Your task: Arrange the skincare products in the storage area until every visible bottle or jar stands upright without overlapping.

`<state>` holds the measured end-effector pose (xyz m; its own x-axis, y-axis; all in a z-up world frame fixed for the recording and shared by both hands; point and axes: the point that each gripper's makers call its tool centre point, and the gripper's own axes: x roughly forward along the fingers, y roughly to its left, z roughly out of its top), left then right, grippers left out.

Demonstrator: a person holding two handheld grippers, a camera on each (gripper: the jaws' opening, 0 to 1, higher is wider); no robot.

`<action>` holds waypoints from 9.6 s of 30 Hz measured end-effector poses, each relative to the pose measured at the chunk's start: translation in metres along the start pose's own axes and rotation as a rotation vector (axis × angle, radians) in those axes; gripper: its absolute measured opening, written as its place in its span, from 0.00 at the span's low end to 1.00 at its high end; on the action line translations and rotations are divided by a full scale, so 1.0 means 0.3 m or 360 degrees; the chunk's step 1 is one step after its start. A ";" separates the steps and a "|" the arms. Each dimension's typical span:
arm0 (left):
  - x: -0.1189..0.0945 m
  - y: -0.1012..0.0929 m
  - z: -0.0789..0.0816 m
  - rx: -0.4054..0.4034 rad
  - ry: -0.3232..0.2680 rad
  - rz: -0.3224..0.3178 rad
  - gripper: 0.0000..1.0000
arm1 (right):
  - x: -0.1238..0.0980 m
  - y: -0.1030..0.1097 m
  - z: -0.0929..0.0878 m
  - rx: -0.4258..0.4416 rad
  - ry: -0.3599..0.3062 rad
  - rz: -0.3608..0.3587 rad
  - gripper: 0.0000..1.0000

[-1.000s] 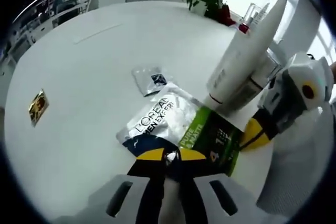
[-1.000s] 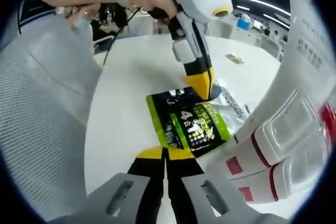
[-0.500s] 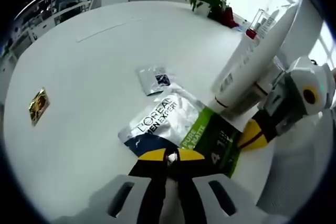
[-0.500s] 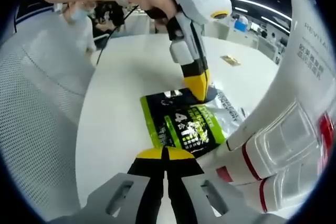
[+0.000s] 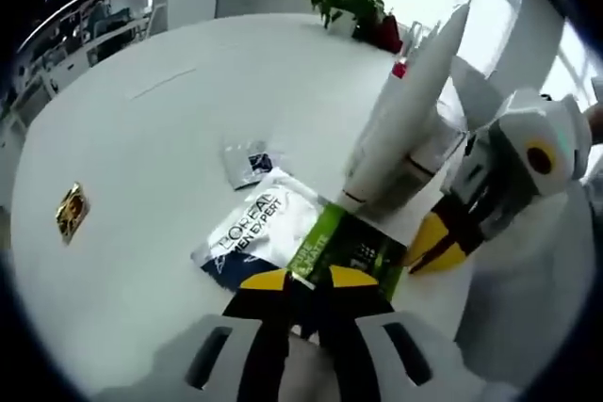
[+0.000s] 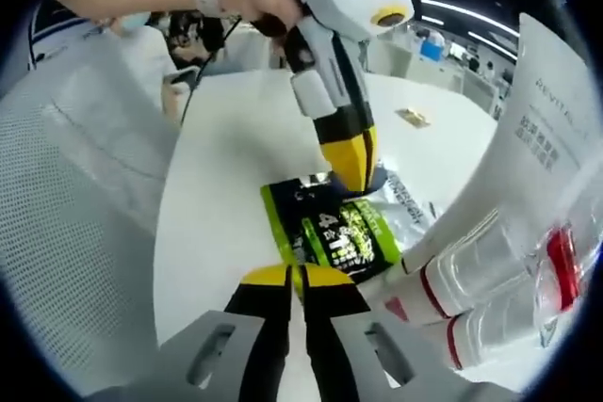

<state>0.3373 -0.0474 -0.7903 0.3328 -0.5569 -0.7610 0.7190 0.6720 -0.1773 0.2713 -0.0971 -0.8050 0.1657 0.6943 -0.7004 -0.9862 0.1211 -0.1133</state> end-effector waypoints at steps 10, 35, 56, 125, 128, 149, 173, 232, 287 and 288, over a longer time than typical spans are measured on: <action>-0.101 -0.069 0.015 0.0008 -0.0148 0.0036 0.19 | -0.083 0.035 0.028 -0.0016 -0.0044 0.0008 0.10; -0.274 -0.149 -0.044 -0.0027 -0.0308 0.0156 0.57 | -0.325 -0.001 -0.009 0.0168 -0.0043 -0.0246 0.48; -0.352 -0.172 -0.118 -0.0118 -0.0375 0.0248 0.83 | -0.424 -0.022 -0.099 0.0388 0.0004 -0.0403 0.78; -0.236 -0.188 -0.175 -0.0188 -0.0331 0.0181 0.60 | -0.374 -0.217 -0.218 0.0564 0.0096 -0.0284 1.00; -0.235 -0.185 -0.175 -0.0187 -0.0332 0.0186 0.62 | -0.382 -0.255 -0.221 0.0583 0.0072 -0.0290 1.00; -0.240 -0.176 -0.170 -0.0202 -0.0350 0.0188 0.55 | -0.481 -0.569 -0.323 0.0553 0.0149 -0.0560 0.94; -0.243 -0.172 -0.166 -0.0219 -0.0362 0.0197 0.55 | -0.290 -0.773 -0.171 0.0489 -0.0013 -0.0485 0.43; -0.212 -0.173 -0.076 -0.0257 -0.0403 -0.0029 0.54 | 0.158 -0.567 -0.051 -0.0045 0.0009 0.0265 0.48; 0.213 0.092 0.186 -0.0623 -0.0352 -0.0247 0.47 | 0.170 -0.641 -0.051 0.0168 -0.0073 0.0082 0.26; 0.213 0.093 0.188 -0.0638 -0.0355 -0.0246 0.46 | 0.168 -0.639 -0.052 0.0173 -0.0081 0.0081 0.26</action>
<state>0.4130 -0.0918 -0.8086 0.3952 -0.7265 -0.5621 0.4930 0.6841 -0.5376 0.4687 -0.0963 -0.8296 0.1180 0.7363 -0.6663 -0.9873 0.1589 0.0008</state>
